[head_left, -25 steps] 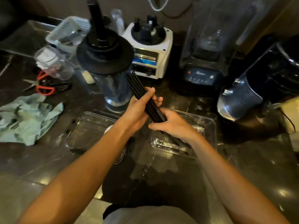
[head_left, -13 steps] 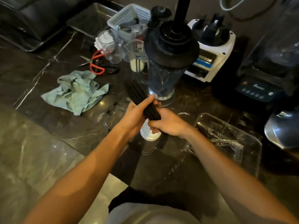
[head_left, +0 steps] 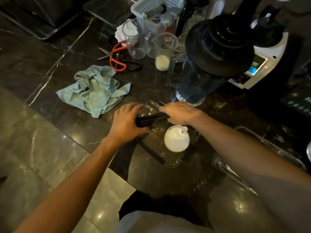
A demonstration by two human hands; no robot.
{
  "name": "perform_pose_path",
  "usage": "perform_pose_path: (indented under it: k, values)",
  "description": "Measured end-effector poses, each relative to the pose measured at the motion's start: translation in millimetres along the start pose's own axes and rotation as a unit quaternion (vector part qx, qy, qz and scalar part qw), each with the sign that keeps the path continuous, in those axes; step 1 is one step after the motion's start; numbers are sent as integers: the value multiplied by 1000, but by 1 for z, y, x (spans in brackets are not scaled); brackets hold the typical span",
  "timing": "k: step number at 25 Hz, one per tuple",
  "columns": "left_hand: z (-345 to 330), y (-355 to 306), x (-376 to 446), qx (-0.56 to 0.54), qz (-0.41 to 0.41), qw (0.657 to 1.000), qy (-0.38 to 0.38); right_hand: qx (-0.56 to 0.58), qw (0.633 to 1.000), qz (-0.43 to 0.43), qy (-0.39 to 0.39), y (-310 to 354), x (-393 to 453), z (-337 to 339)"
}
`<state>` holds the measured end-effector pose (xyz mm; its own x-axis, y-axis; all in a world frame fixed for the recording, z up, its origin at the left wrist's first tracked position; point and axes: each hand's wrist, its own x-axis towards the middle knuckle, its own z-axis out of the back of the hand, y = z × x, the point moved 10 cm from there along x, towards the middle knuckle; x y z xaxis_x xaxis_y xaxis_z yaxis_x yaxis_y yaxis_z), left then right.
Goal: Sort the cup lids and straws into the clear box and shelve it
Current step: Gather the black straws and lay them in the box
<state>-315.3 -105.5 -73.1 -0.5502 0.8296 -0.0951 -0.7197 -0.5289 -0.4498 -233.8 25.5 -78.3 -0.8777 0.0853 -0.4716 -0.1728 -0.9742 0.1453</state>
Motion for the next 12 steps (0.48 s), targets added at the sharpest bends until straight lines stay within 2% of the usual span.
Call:
perform_pose_path:
  k: [2, 4, 12]
  values:
    - [-24, -5, 5, 73, 9, 993, 89, -18, 999, 33, 20, 11, 14, -8]
    - [-42, -9, 9, 87, 16, 988, 128, -40, 998, 47, 34, 18, 26, -15]
    - [-52, -14, 15, 124, 24, 986, 111, -79, 995, 50, 19, 20, 32, -16]
